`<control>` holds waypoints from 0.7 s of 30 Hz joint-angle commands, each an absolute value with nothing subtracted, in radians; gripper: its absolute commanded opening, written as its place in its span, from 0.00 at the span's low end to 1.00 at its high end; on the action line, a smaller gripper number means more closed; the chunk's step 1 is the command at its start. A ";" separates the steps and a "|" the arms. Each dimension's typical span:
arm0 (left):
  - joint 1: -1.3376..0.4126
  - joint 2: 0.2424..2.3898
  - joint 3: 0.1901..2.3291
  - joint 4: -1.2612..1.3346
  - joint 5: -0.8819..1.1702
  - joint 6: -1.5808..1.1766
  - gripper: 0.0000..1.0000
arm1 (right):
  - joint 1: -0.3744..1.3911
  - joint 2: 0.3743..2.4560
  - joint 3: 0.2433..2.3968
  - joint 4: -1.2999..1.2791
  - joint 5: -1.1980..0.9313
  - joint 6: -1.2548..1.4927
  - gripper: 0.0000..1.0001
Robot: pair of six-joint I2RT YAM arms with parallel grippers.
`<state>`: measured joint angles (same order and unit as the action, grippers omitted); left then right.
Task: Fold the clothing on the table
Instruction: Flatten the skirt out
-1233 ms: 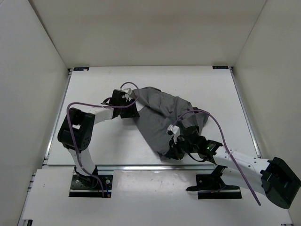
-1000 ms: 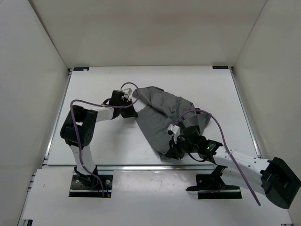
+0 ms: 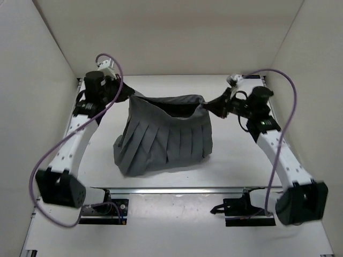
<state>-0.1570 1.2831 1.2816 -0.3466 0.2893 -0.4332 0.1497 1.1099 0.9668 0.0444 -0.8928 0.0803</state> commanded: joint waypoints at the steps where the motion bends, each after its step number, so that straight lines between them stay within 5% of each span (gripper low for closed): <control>1: -0.123 1.419 1.432 -0.374 0.259 -0.381 0.00 | 0.158 1.309 1.163 0.097 -0.839 0.014 0.00; 8: -0.115 1.657 2.001 -0.621 0.226 -0.301 0.00 | 0.101 1.695 1.999 -0.308 -0.845 -0.149 0.00; 11: -0.109 1.600 1.992 -0.606 0.215 -0.302 0.00 | 0.075 1.753 2.118 -0.386 -0.860 -0.149 0.00; 21: -0.176 1.283 1.095 -0.275 0.192 -0.416 0.00 | 0.129 1.499 1.136 -0.014 -0.856 -0.080 0.00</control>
